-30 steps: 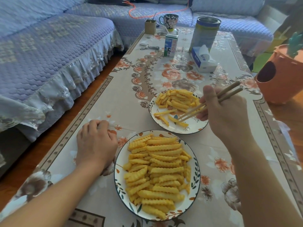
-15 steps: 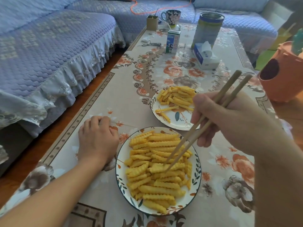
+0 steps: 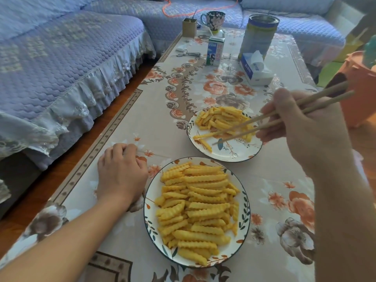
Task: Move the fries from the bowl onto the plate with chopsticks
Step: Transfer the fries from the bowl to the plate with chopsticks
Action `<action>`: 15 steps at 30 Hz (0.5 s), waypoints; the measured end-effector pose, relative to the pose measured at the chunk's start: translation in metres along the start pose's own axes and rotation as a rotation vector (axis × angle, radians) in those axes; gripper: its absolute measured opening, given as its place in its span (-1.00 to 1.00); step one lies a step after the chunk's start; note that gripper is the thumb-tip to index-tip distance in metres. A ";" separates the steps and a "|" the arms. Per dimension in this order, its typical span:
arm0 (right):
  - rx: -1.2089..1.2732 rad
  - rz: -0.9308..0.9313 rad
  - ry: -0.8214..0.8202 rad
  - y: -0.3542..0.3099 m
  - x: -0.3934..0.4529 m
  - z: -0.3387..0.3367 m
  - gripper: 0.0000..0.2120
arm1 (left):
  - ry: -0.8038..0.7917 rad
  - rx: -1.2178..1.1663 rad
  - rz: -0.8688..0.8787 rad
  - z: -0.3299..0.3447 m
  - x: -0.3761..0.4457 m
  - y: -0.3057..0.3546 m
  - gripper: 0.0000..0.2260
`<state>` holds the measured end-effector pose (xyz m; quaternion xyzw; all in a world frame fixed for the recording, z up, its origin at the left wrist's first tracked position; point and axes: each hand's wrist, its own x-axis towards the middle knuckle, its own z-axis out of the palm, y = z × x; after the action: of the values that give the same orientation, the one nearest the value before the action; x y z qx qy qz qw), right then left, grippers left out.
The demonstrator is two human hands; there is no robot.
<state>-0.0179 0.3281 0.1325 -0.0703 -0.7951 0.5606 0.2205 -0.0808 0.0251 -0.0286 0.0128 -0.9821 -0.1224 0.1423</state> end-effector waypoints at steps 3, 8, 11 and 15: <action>-0.022 0.029 0.028 0.022 0.007 0.010 -0.69 | 0.012 -0.001 0.016 0.000 0.000 0.001 -0.71; -0.040 0.076 0.016 0.042 0.010 0.025 -0.71 | 0.010 -0.005 0.008 0.001 0.000 0.000 -0.78; -0.014 0.094 -0.009 0.047 0.011 0.032 -0.71 | 0.006 -0.005 0.009 0.001 0.000 0.000 -0.77; 0.088 0.101 0.053 0.042 0.008 0.028 -0.64 | 0.007 -0.005 0.009 0.001 0.001 0.000 -0.77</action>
<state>-0.0430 0.3220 0.0886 -0.1151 -0.7589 0.6035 0.2158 -0.0818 0.0253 -0.0289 0.0085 -0.9813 -0.1242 0.1466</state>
